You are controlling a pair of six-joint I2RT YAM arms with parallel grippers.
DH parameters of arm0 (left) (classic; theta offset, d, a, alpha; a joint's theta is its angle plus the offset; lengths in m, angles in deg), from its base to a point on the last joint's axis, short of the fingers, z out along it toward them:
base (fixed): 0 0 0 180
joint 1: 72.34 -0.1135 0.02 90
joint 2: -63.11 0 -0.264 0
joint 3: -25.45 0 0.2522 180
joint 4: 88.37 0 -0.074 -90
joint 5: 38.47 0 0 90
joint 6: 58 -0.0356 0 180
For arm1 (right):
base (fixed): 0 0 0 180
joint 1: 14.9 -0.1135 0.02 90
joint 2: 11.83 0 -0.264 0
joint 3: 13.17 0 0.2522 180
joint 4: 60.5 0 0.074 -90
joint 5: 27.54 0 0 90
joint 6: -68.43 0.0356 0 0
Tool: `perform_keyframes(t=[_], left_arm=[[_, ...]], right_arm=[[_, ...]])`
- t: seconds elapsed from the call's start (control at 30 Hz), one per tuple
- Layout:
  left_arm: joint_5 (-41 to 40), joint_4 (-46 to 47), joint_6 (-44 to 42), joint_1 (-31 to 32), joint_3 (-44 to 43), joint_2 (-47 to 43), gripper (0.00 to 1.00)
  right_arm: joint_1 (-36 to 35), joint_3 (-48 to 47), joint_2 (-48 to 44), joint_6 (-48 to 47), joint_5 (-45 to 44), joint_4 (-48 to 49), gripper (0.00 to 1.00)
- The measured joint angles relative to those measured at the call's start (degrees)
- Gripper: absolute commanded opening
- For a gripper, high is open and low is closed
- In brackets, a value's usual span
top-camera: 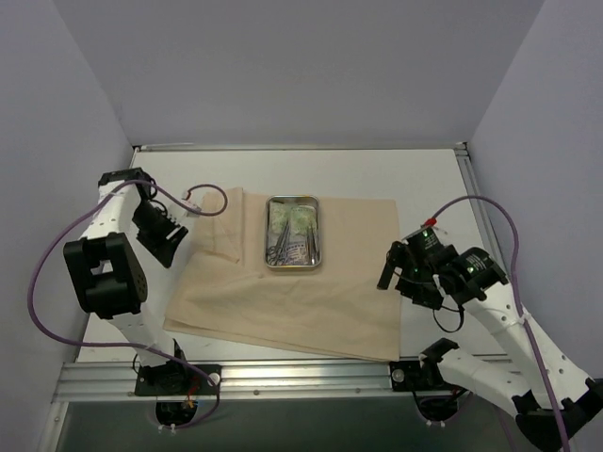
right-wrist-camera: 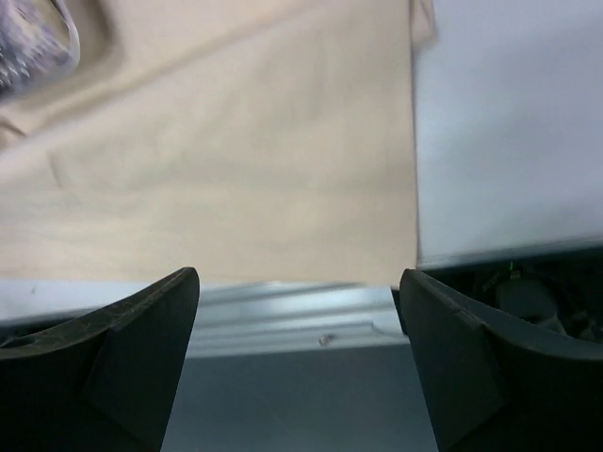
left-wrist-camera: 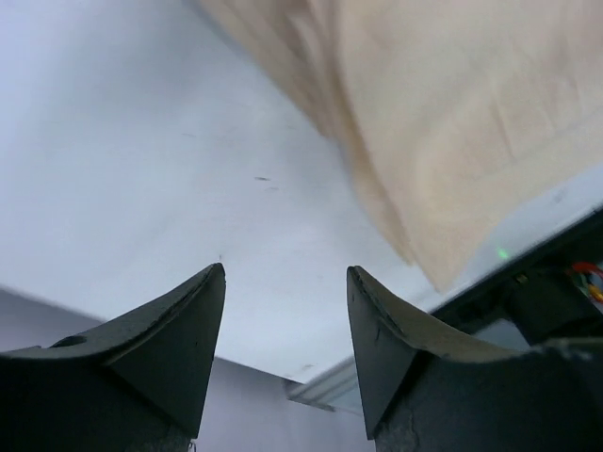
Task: Open and lay out the surgical kit
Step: Open the surgical kit at the center of the board.
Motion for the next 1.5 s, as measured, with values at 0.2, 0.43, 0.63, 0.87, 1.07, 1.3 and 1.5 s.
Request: perform_keyframes(t=[0.2,0.43,0.63,0.87,1.07,1.3,1.5], left_arm=[[3.5,1.0,9.7,2.0,-23.2,3.2,0.65],[3.1,8.9,28.5,10.1,-33.6,17.8,0.78],[1.1,13.9,38.9,9.8,-43.6,32.7,0.88],[1.0,16.5,44.6,9.3,-47.9,39.8,0.89],[4.1,17.8,47.4,9.3,-50.2,41.5,0.46],[9.0,17.4,47.9,9.2,-51.1,43.0,0.02],[7.3,17.2,48.8,9.6,-57.8,46.1,0.02]], right_arm=[[9.9,-11.6,19.0,-12.5,-6.2,14.0,0.69],[26.7,-15.2,41.4,-25.3,-5.4,34.6,0.68],[27.9,-27.0,61.4,-31.8,-2.2,44.4,0.66],[27.8,-33.0,71.9,-34.8,1.4,49.2,0.53],[28.3,-33.9,73.5,-35.6,4.1,51.8,0.16],[30.1,-34.0,73.8,-33.6,9.4,52.5,0.0],[33.0,-39.9,77.8,-29.2,14.2,53.0,0.0]])
